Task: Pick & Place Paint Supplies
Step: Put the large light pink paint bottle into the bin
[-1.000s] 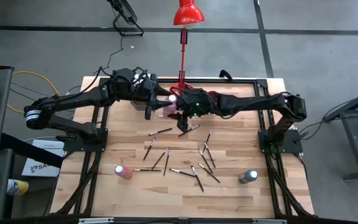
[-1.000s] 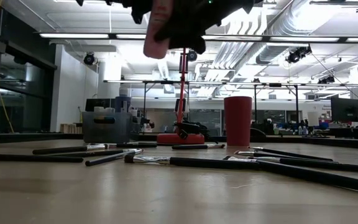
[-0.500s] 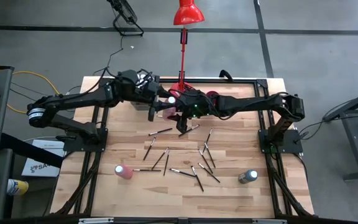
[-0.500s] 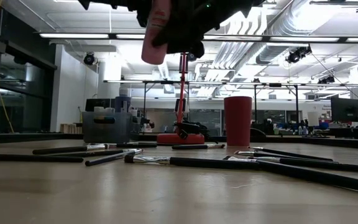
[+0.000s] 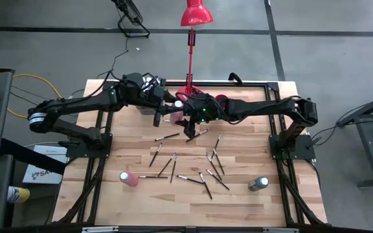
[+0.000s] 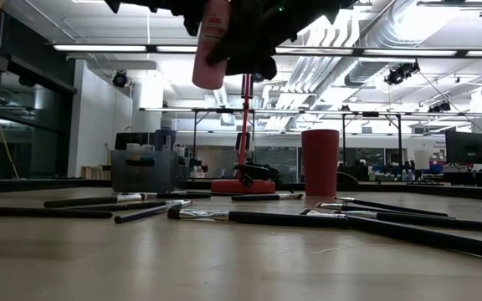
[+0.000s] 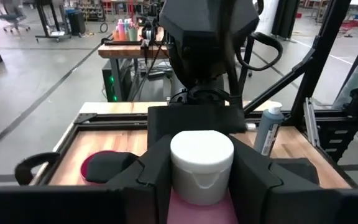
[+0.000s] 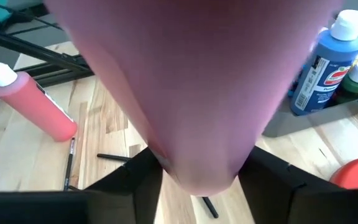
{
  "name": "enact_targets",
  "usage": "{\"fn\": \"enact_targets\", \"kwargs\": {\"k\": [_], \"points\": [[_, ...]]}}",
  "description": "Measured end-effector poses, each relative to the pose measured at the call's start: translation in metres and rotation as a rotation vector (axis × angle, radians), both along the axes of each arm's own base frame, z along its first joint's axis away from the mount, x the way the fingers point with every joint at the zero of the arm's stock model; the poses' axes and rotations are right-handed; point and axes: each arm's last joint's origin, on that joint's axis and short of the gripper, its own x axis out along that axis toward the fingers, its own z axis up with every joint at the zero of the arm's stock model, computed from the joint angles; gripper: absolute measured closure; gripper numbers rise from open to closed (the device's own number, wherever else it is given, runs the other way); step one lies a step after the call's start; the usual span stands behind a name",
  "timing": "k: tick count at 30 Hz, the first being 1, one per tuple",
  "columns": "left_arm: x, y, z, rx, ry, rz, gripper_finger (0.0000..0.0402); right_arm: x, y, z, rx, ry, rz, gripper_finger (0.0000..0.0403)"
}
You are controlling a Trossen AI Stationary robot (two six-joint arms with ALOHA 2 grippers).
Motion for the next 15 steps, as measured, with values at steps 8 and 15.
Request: {"fn": "enact_targets", "kwargs": {"k": [8,15], "points": [[-0.024,0.000,0.003,0.119,0.091,0.254,0.0287,-0.024,-0.005,0.018,0.038,0.067,-0.022,0.0116],[-0.054,-0.004,-0.010,0.190,0.052,0.454,0.0287,-0.042,-0.008,0.039,-0.016,0.039,-0.096,0.0093]]}}
